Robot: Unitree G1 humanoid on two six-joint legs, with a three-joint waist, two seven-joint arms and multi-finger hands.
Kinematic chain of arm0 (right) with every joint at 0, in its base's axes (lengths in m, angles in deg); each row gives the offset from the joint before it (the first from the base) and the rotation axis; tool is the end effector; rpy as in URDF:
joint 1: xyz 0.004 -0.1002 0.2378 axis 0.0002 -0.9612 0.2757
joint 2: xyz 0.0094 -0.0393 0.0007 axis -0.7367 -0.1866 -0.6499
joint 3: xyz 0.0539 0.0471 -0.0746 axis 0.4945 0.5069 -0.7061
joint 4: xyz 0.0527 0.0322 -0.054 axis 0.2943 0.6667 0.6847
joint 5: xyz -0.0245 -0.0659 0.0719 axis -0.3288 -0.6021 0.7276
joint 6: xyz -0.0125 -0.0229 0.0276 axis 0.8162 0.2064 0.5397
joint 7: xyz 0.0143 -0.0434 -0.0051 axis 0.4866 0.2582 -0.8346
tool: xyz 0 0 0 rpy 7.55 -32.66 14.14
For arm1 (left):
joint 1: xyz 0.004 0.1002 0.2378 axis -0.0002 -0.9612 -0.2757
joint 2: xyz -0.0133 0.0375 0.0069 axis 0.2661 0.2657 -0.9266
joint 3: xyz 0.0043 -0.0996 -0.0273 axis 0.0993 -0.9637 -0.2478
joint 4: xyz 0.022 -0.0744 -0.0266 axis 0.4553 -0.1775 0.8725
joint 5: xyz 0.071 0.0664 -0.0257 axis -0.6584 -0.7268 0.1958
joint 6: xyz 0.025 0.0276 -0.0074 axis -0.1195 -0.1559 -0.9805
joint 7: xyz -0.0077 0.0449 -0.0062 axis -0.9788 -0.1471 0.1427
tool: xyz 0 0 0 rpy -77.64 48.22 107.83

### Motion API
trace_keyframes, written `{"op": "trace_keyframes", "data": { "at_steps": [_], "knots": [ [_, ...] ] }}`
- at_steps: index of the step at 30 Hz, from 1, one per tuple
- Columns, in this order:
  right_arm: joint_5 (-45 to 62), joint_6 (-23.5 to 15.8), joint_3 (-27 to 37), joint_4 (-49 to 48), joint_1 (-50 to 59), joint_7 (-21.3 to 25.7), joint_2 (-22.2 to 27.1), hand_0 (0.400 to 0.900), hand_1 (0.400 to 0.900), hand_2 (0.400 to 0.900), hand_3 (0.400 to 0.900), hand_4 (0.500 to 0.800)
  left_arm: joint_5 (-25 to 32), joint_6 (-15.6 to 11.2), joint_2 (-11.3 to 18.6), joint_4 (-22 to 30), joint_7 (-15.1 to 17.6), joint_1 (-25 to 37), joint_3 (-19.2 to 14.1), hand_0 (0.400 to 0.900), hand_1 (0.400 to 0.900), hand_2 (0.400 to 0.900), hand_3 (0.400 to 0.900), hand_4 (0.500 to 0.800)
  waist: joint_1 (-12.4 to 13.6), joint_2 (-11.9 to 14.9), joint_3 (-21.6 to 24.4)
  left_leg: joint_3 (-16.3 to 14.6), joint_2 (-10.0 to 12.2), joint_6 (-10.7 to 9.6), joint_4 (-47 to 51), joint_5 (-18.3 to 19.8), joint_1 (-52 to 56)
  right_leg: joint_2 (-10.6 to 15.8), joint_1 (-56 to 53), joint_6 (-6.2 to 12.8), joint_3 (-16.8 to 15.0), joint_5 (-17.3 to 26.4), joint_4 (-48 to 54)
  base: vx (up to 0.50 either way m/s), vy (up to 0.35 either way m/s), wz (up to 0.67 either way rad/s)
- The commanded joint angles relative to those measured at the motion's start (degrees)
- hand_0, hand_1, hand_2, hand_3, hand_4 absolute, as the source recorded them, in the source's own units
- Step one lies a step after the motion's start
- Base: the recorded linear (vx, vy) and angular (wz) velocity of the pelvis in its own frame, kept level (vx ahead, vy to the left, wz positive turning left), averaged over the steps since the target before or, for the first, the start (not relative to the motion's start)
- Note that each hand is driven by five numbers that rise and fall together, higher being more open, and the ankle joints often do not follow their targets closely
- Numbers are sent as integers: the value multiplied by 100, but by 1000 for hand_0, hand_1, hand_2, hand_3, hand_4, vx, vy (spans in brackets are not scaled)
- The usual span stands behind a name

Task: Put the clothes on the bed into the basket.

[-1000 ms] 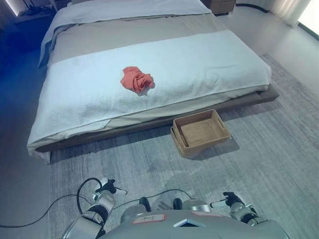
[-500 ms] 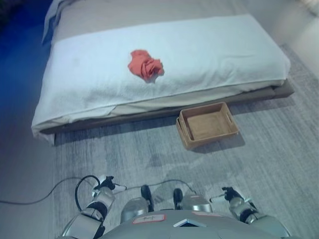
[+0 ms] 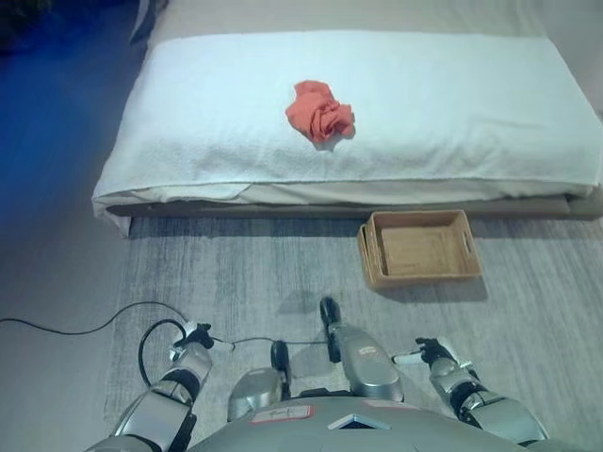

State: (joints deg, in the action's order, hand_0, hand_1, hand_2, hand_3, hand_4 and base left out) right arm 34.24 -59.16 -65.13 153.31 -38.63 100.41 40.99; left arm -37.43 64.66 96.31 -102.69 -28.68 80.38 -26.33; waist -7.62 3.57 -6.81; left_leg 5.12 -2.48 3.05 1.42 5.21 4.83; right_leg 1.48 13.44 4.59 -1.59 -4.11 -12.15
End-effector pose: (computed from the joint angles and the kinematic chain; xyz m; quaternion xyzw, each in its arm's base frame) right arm 0.0785 -0.2253 -0.1156 -0.2834 0.6080 -0.0260 0.7412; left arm 0.1072 0.2251 -0.1061 0.3675 0.5612 -0.0001 0.7416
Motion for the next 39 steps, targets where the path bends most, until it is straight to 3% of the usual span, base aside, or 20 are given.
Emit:
{"op": "trace_keyframes", "data": {
  "at_steps": [1, 3, 4, 5, 6, 8, 10, 13, 14, 16, 18, 23, 24, 27, 30, 32, 34, 36, 39],
  "knots": [
    [30, -99, -344, -173, 232, 155, 687, 900, 900, 900, 900, 800, -135, -81, -113, 62, 114, 472, -131, 900, 900, 900, 900, 800, -304, -774, -6, -389, 0, -510, -1444, -405, 1153, -732, -54, -107, -245, 1288, 1172, 473, -216, 15],
    [33, -114, -387, -219, 322, 177, 753, 900, 900, 900, 900, 800, -98, -93, -111, 207, 193, 553, -52, 900, 900, 900, 900, 800, -239, -722, -119, -520, 24, -867, -3706, -1216, 85, -668, -510, -365, -176, 1063, 1176, 409, -254, 17],
    [67, -119, -401, -252, 379, 204, 791, 900, 900, 900, 900, 800, -41, -88, -93, 312, 256, 618, -42, 900, 900, 900, 900, 800, -144, -636, -214, -552, -35, -877, -4364, -1294, -282, -612, -739, -453, -215, 973, 1224, 359, -256, 0],
    [70, -126, -415, -273, 414, 224, 813, 900, 900, 900, 900, 800, 9, -111, -86, 408, 305, 654, -20, 900, 900, 900, 900, 800, -46, -577, -330, -600, -64, -827, -4912, -1133, -614, -602, -896, -517, -222, 907, 1210, 396, -279, -14],
    [33, -126, -477, -288, 478, 247, 803, 900, 900, 900, 900, 800, 82, -168, -63, 584, 393, 684, 9, 900, 900, 900, 900, 800, 37, -453, -370, -806, 105, -651, -5049, -1012, -865, -523, -1063, -572, -183, 837, 1199, 362, -241, -24],
    [51, -119, -534, -307, 517, 284, 794, 900, 900, 900, 900, 800, 179, -155, -21, 671, 424, 578, -20, 900, 900, 900, 900, 800, 273, -337, -417, -1011, 196, -481, -4660, -692, -1353, -471, -1312, -605, -220, 707, 1221, 385, -164, -37],
    [36, -136, -598, -316, 527, 276, 781, 900, 900, 900, 900, 800, 161, -135, 3, 650, 406, 440, -55, 900, 900, 900, 900, 800, 395, -266, -397, -1158, 263, -408, -3896, -611, -1650, -422, -1537, -571, -283, 599, 1241, 419, -58, -24],
    [4, -170, -640, -278, 485, 253, 770, 900, 900, 900, 900, 800, 64, -107, -10, 425, 387, 310, -104, 900, 900, 900, 900, 800, 444, -291, -331, -1127, 342, -393, -1587, -830, -1477, -361, -1880, -474, -302, 359, 1318, 460, 58, -1],
    [-23, -190, -656, -271, 491, 255, 779, 900, 900, 900, 900, 800, 18, -103, -29, 313, 364, 290, -122, 900, 900, 900, 900, 800, 446, -378, -317, -1051, 370, -473, -601, -1179, -1373, -413, -2026, -436, -314, 265, 1371, 466, 124, -5],
    [-48, -197, -652, -261, 474, 239, 818, 900, 900, 900, 900, 800, -74, -79, -66, 63, 309, 233, -126, 900, 900, 900, 900, 800, 451, -494, -279, -1043, 458, -578, 260, -1460, -1308, -413, -2211, -410, -307, 116, 1406, 438, 139, 1],
    [-52, -207, -635, -283, 457, 223, 836, 900, 900, 900, 900, 800, -153, -66, -107, -108, 259, 159, -133, 900, 900, 900, 900, 800, 432, -568, -219, -1191, 504, -648, 358, -1456, -1453, -388, -2399, -371, -289, -44, 1417, 458, 162, -8],
    [-191, -205, -720, -391, 511, 110, 773, 900, 900, 900, 900, 800, -334, -4, -125, -727, 64, 14, -222, 900, 900, 900, 900, 800, 574, -531, 116, -1183, 294, -400, 329, -1454, -1087, -134, -2575, -198, -388, -363, 715, 500, 208, -34],
    [-215, -241, -750, -538, 561, 89, 772, 900, 900, 900, 900, 800, -385, 9, -126, -817, 16, -20, -209, 900, 900, 900, 900, 800, 587, -480, 133, -1219, 163, -288, 191, -1268, -1015, -53, -2416, -73, -372, -179, 64, 385, 200, 4],
    [-305, -255, -920, -1082, 830, 41, 850, 900, 900, 900, 900, 800, -483, 75, -100, -816, -56, 9, -163, 900, 900, 900, 900, 800, 500, -446, -67, -1217, -9, -62, 4, -1013, -769, 11, -1510, 65, -438, 842, -1978, 246, 173, 27],
    [-384, -231, -1037, -1578, 1231, 116, 995, 900, 900, 900, 900, 800, -605, 140, -166, -874, -16, 64, -54, 900, 900, 900, 900, 800, 422, -607, -151, -1192, -48, 57, 11, -800, -443, 49, -880, -103, -357, 729, -2598, 257, 146, 22],
    [-369, -191, -1013, -1948, 1573, 209, 1133, 900, 900, 900, 900, 800, -603, 178, -261, -930, -19, 96, -29, 900, 900, 900, 900, 800, 314, -756, -213, -1066, -54, 46, 54, -702, -178, 34, -547, -240, -354, 310, -2096, 275, 85, 37],
    [-336, -173, -1026, -2118, 1854, 254, 1204, 900, 900, 900, 900, 800, -643, 212, -322, -1013, -10, 110, -24, 900, 900, 900, 900, 800, 237, -834, -216, -940, -71, 5, 81, -578, -11, -2, -464, -204, -359, 163, -1155, 289, 16, 51],
    [-312, -160, -1045, -2296, 2093, 303, 1299, 900, 900, 900, 900, 800, -670, 217, -344, -1047, -28, 68, -49, 900, 900, 900, 900, 800, 194, -785, -176, -800, -140, -35, 138, -450, 173, -160, -502, -23, -665, 430, 134, 326, -44, 54],
    [-357, -112, -1152, -2576, 2496, 341, 1452, 900, 900, 900, 900, 800, -656, 239, -309, -1065, -8, 26, -106, 900, 900, 900, 900, 800, 269, -661, -131, -636, -237, -66, 152, -245, 403, -214, -349, 159, -832, 937, 1033, 323, -88, 54]
  ]
}}
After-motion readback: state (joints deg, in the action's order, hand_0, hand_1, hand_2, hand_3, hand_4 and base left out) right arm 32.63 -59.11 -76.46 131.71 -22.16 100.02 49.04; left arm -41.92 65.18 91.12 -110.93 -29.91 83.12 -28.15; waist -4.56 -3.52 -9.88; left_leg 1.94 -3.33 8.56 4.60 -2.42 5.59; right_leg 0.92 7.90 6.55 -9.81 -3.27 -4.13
